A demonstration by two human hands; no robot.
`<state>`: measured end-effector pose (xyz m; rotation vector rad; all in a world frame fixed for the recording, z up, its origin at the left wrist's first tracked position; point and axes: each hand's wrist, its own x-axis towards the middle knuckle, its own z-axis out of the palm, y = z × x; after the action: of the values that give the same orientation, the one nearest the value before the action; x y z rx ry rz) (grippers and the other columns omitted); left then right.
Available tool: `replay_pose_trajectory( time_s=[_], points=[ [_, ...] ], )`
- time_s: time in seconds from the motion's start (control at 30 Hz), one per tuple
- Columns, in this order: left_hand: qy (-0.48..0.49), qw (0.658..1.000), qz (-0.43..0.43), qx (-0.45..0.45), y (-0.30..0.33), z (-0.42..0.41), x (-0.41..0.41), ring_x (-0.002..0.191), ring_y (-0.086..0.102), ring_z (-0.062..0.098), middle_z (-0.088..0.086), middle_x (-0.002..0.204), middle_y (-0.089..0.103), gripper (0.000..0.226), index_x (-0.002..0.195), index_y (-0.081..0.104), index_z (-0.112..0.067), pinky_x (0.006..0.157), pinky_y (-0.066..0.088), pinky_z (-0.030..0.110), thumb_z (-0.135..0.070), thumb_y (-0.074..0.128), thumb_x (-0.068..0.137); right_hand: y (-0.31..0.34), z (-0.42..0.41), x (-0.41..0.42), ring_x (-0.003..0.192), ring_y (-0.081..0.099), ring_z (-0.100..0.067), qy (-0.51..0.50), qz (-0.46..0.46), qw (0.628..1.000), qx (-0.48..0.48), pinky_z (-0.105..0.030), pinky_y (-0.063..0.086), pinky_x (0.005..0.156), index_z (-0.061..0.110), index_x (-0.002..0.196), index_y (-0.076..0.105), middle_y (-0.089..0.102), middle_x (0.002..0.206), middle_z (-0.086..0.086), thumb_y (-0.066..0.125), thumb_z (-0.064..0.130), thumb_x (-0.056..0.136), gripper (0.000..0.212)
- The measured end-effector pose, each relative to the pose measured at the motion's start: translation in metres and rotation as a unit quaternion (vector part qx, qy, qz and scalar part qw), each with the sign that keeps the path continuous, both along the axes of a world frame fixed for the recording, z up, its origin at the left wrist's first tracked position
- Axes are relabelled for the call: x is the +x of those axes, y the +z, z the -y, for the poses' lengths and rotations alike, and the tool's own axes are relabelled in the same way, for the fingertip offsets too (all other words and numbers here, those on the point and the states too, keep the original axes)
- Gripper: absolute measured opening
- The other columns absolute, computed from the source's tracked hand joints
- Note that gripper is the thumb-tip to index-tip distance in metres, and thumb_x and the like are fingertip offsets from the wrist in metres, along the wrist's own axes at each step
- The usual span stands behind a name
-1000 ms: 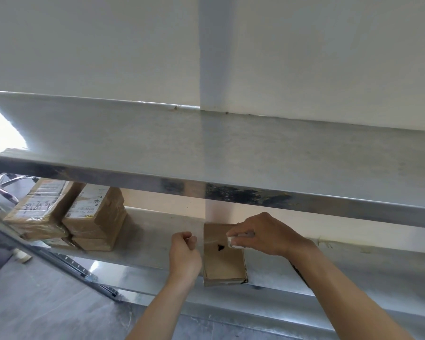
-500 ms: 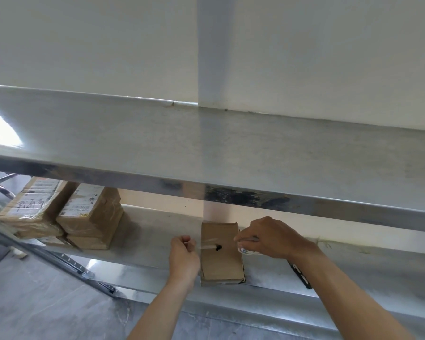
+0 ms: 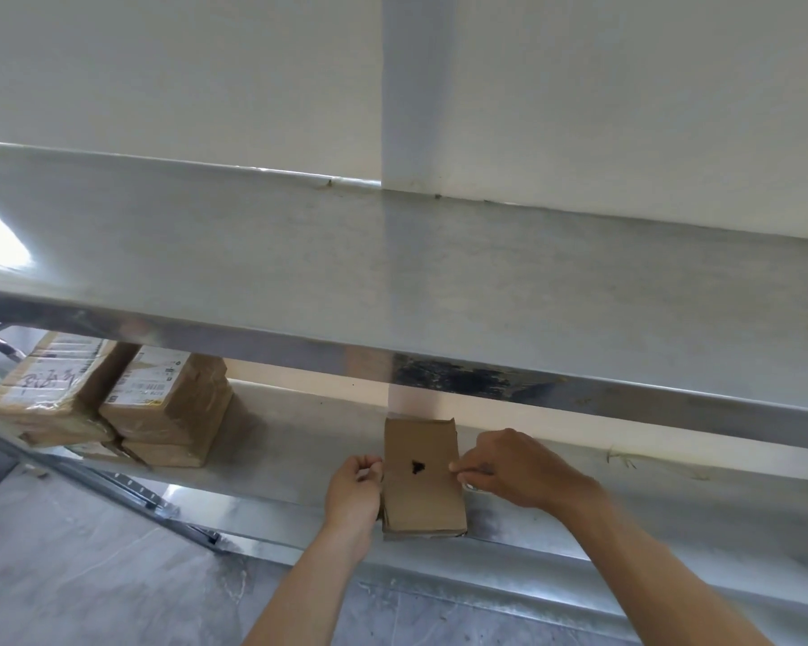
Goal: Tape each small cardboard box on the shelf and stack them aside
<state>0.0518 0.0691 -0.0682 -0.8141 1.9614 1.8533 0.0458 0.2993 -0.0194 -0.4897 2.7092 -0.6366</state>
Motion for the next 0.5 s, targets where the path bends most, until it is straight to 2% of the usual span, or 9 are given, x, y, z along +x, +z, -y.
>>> replay_pose_trajectory(
  time_s=[0.1,0.17,0.23,0.27,0.33,0.43,0.5],
  points=[
    [0.003,1.000,-0.010,-0.001,-0.001,0.002,0.006,0.075,0.066,0.028,0.019,0.093,0.074,0.014,0.096,0.070,-0.010,0.069,0.056,0.039,-0.016,0.058,0.101,-0.004,-0.001,0.001,0.067,0.043,0.006,0.005,-0.010,1.000,-0.003,-0.010,0.028,0.061,0.035,0.122,0.071,0.046,0.078,0.022,0.058,0.040,0.100,0.026],
    [-0.017,0.996,-0.043,-0.075,0.009,0.003,0.010,0.077,0.071,0.024,0.007,0.084,0.076,0.017,0.089,0.073,-0.017,0.075,0.060,0.042,-0.016,0.060,0.099,-0.006,-0.001,0.001,0.067,0.043,0.004,0.003,-0.011,1.000,-0.005,-0.011,0.028,0.061,0.037,0.123,0.070,0.049,0.081,0.017,0.057,0.042,0.100,0.027],
    [-0.045,0.981,-0.083,-0.169,0.019,0.001,0.013,0.073,0.068,0.016,-0.001,0.079,0.073,0.022,0.085,0.071,-0.022,0.068,0.059,0.035,-0.014,0.054,0.098,-0.008,-0.002,0.001,0.066,0.044,0.002,0.004,-0.015,1.000,-0.008,-0.011,0.028,0.060,0.038,0.123,0.070,0.050,0.082,0.014,0.058,0.042,0.099,0.027],
    [-0.058,0.973,-0.100,-0.199,0.025,-0.004,0.015,0.073,0.065,0.014,0.000,0.081,0.070,0.021,0.085,0.068,-0.020,0.064,0.055,0.030,-0.014,0.051,0.098,-0.010,-0.002,0.001,0.067,0.044,0.000,0.006,-0.019,1.000,-0.006,-0.010,0.028,0.061,0.038,0.122,0.070,0.052,0.083,0.012,0.057,0.042,0.099,0.026],
    [-0.084,0.962,-0.116,-0.234,0.035,-0.018,0.017,0.078,0.059,0.016,0.005,0.090,0.063,0.016,0.089,0.059,-0.014,0.066,0.050,0.033,-0.027,0.055,0.097,-0.012,-0.001,0.002,0.073,0.048,-0.006,0.008,-0.026,1.000,-0.001,-0.014,0.033,0.064,0.039,0.123,0.070,0.055,0.085,0.009,0.056,0.043,0.100,0.027],
    [-0.139,0.936,-0.088,-0.311,0.028,-0.040,0.013,0.103,0.048,0.025,0.004,0.109,0.044,0.063,0.107,0.044,-0.010,0.079,0.043,0.036,-0.062,0.070,0.082,-0.008,0.001,0.004,0.074,0.051,-0.013,0.020,-0.028,0.999,0.015,-0.031,0.043,0.070,0.036,0.118,0.071,0.054,0.083,0.006,0.053,0.041,0.101,0.025],
    [-0.129,0.933,-0.078,-0.327,0.019,-0.048,0.009,0.112,0.045,0.032,0.010,0.118,0.041,0.076,0.115,0.038,-0.007,0.085,0.041,0.039,-0.062,0.075,0.077,-0.007,0.002,0.006,0.075,0.052,-0.014,0.024,-0.028,0.999,0.014,-0.035,0.046,0.072,0.035,0.117,0.071,0.057,0.084,0.004,0.051,0.040,0.101,0.026]
  ],
)
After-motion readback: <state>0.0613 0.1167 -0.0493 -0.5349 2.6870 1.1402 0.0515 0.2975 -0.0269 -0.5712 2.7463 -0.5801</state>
